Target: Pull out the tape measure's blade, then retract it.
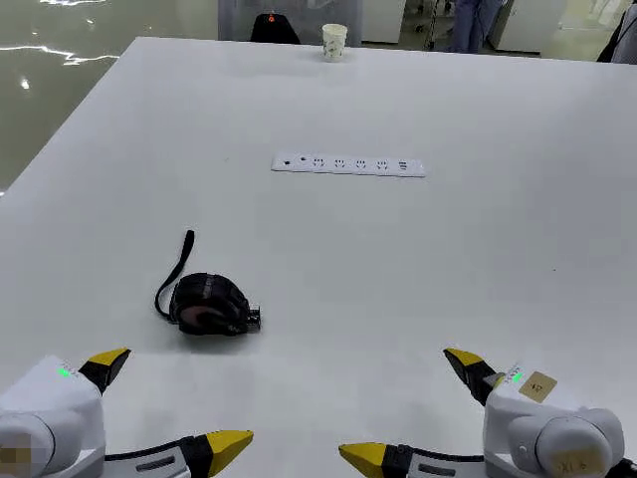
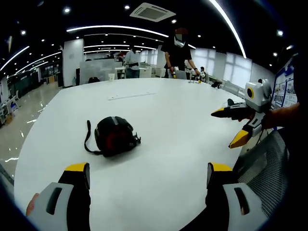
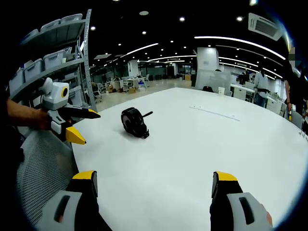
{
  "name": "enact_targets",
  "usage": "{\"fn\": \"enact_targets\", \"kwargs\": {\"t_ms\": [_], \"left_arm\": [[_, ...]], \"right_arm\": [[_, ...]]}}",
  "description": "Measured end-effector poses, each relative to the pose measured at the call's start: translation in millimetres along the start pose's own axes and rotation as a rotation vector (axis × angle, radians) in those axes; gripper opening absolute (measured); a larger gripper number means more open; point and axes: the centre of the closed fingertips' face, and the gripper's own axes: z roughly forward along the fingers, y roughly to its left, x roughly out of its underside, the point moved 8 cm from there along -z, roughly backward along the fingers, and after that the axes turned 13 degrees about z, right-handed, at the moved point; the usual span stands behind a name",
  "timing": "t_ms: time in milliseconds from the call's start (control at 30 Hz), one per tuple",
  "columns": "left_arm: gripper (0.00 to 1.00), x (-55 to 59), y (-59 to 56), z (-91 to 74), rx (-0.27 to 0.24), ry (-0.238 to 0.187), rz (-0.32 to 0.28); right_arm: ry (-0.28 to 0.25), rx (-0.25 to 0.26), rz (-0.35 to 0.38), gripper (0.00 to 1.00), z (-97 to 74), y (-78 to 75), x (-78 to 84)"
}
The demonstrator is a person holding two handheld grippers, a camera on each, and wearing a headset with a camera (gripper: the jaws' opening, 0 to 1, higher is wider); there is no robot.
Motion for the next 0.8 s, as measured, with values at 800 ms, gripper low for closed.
{"fn": "enact_targets", "kwargs": {"t_ms": [800], "left_arm": [[0.99, -0.1, -4.4, -4.2, 0.021, -0.002, -0.006]], "right_arm": [[-0.013, 0.002, 0.021, 0.99, -8.3, 0.4, 2.6]]}}
